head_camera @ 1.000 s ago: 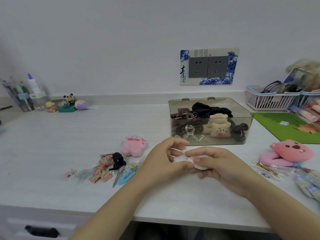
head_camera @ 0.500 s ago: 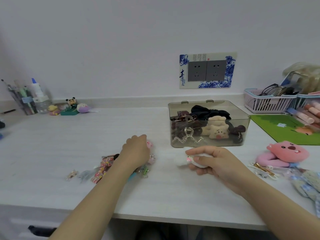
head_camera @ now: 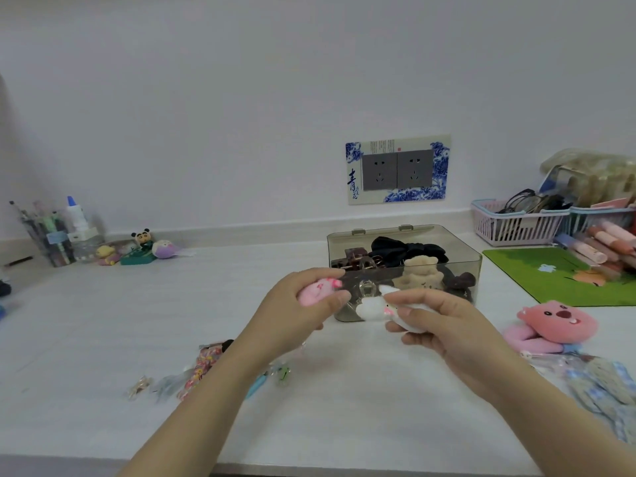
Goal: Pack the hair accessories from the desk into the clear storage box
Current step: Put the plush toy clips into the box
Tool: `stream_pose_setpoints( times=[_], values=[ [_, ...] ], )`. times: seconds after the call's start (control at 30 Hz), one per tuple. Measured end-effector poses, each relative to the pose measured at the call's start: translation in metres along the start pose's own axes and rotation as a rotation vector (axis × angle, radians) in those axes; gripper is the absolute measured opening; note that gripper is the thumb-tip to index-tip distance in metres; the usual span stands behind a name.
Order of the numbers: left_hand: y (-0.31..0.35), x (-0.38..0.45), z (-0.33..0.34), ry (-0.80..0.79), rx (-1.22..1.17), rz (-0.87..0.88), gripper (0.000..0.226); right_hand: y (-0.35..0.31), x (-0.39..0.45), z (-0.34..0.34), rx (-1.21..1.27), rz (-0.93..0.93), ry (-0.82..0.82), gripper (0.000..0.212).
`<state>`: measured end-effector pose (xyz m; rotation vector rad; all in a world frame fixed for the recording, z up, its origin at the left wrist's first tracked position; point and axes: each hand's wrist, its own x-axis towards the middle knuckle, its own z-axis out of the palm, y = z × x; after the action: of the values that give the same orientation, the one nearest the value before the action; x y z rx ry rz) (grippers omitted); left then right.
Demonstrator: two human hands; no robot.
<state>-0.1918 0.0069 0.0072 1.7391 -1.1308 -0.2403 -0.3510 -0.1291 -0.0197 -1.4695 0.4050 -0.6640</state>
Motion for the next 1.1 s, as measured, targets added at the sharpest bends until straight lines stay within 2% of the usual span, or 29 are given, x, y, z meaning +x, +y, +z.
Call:
stream_pose_setpoints(
  times=[0.07, 0.17, 0.27, 0.4, 0.5, 0.63, 0.7, 0.77, 0.9, 1.1],
  values=[
    [0.012, 0.005, 0.005, -0.025, -0.075, 0.004, 0.015, -0.007, 0.001, -0.006, -0.001, -0.045, 0.019, 0.024],
    [0.029, 0.021, 0.014, -0.073, -0.168, -0.057, 0.030, -0.017, 0.006, -0.018, 0.010, -0.075, 0.055, 0.024],
    [0.047, 0.043, 0.029, -0.126, -0.105, -0.166, 0.037, -0.026, 0.012, -0.032, -0.003, -0.098, 0.112, 0.023],
    [0.062, 0.074, 0.039, -0.265, -0.523, -0.350, 0.027, -0.040, 0.022, -0.052, -0.047, -0.125, 0.169, 0.024],
    [0.064, 0.100, 0.048, -0.356, -0.629, -0.424, 0.021, -0.049, 0.032, -0.067, -0.115, -0.131, 0.199, 0.026],
    [0.064, 0.133, 0.065, -0.339, -0.508, -0.325, 0.019, -0.056, 0.039, -0.086, -0.140, -0.149, 0.276, 0.028],
    [0.056, 0.148, 0.071, -0.301, -0.400, -0.260, 0.033, -0.058, 0.040, -0.096, -0.138, -0.153, 0.330, 0.029],
    [0.048, 0.155, 0.075, -0.315, -0.244, -0.209, 0.035, -0.057, 0.041, -0.105, -0.151, -0.144, 0.357, 0.028],
    [0.039, 0.158, 0.079, -0.470, 0.214, -0.053, 0.037, -0.051, 0.046, -0.114, -0.167, -0.107, 0.351, 0.026],
    [0.037, 0.159, 0.085, -0.678, 0.355, -0.025, 0.013, -0.051, 0.055, -0.109, -0.219, -0.094, 0.292, 0.024]
  ],
)
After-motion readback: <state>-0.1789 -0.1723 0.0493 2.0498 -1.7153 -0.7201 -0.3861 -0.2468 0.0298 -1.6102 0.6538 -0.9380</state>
